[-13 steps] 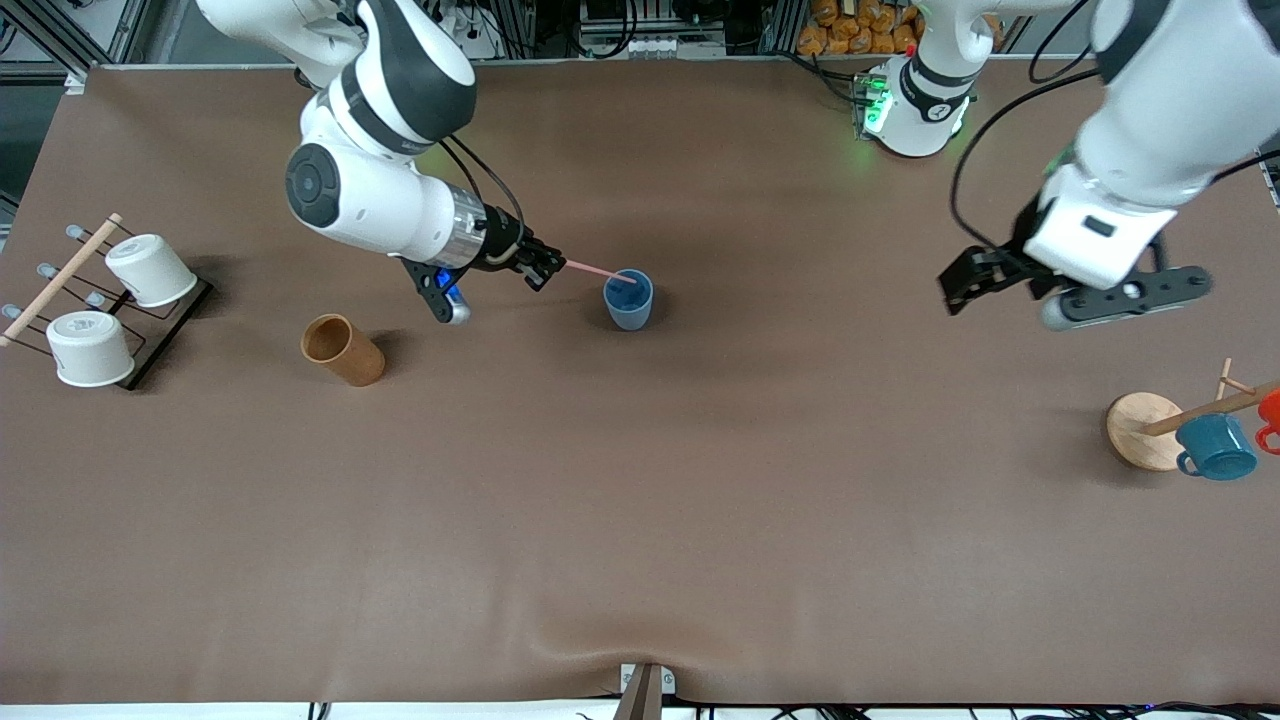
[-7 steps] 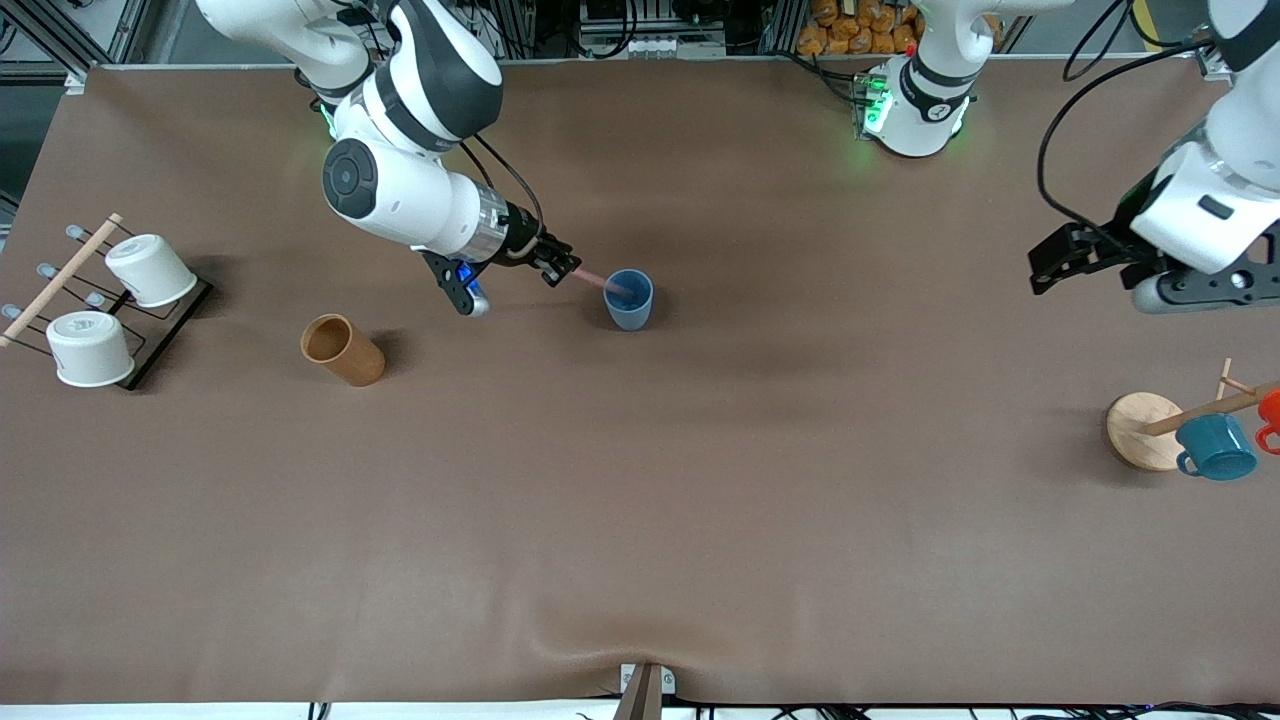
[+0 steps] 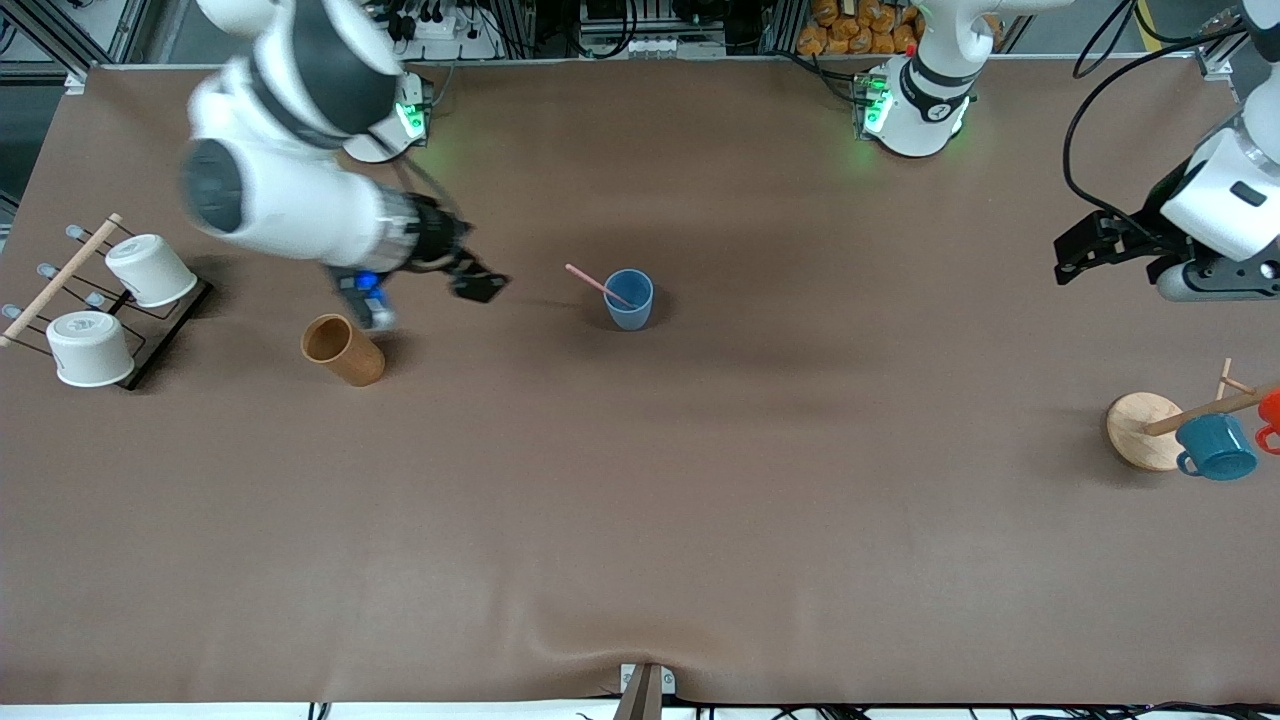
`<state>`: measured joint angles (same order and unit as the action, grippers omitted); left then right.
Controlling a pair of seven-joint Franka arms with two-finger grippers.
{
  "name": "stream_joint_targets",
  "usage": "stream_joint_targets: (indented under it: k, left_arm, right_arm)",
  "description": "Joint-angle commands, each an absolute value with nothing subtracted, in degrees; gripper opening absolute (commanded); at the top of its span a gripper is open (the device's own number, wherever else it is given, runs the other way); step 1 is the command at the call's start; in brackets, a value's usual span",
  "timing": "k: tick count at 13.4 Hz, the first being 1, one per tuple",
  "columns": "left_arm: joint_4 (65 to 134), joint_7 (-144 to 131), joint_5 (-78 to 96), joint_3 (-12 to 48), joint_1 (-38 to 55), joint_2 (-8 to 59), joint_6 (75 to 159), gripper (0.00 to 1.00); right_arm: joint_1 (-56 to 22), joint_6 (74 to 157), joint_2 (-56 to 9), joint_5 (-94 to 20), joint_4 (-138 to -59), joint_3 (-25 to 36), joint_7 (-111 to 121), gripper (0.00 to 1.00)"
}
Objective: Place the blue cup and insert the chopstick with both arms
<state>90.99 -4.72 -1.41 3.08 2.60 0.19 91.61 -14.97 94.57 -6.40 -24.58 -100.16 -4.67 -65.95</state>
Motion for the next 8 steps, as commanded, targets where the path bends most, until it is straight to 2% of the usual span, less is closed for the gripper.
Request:
stream_joint_targets:
  k: [1, 3, 5, 8]
  left_arm:
    - [92.5, -3.2, -0.1, 2.9, 2.1, -1.8, 91.5, 1.00]
    - [92.6, -2.9, -0.1, 2.9, 2.0, -1.9, 91.6, 1.00]
    - [92.9, -2.5, 0.1, 2.9, 2.0, -2.0, 91.6, 1.00]
    - [92.9, -2.5, 0.2, 2.9, 2.0, -2.7, 91.4, 1.00]
  right_arm:
    - [-7.5, 88.8, -6.6, -22.9, -96.8, -5.5, -53.6, 1.00]
    - [-3.3, 86.8, -6.6, -20.1, -95.8, -4.7, -42.7, 1.00]
    - [-2.5, 85.9, -6.6, -12.7, -94.4, -2.4, -30.2, 1.00]
    - [-1.7, 86.7, -6.9, -9.2, -92.4, 4.3, -8.3, 1.00]
